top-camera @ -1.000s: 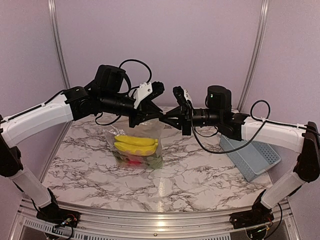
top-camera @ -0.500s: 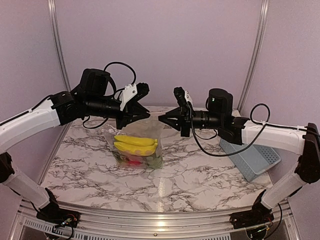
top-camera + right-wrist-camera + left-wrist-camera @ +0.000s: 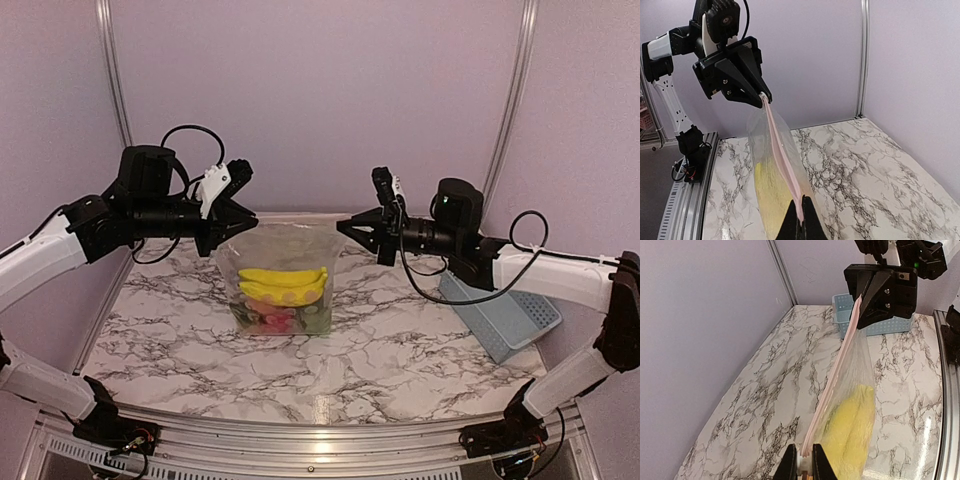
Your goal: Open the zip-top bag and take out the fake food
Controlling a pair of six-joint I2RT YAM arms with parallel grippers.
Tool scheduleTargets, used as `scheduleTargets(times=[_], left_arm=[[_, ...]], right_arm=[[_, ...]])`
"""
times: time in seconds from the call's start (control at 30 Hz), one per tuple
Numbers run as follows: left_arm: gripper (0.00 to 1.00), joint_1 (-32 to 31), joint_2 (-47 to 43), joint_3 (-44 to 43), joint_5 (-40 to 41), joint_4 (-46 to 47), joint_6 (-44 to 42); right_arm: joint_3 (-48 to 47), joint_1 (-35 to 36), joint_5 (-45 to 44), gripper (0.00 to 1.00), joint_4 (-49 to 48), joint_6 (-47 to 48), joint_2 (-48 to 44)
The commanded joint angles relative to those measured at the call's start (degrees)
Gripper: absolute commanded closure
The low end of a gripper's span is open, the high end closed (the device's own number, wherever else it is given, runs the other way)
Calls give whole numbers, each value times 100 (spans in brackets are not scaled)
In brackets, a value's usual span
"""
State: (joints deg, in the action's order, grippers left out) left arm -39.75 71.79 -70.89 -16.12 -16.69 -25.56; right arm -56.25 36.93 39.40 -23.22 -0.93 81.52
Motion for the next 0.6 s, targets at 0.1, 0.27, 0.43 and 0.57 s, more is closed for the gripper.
scheduleTargets(times=[0.1, 0.27, 0.43, 0.57], left_arm=[[96, 479, -441, 181, 1039, -544, 438], [95, 649, -621, 374, 1119, -551, 564], [95, 763, -823, 569, 1098, -575, 622], [93, 802, -902, 590, 1168, -671, 635]], right_arm=[[53, -525, -335, 100, -156, -79, -191], [31, -727, -323, 100, -145, -72, -189], [18, -926, -300, 100, -153, -91, -204], [-24, -962, -248, 100, -184, -106, -162]])
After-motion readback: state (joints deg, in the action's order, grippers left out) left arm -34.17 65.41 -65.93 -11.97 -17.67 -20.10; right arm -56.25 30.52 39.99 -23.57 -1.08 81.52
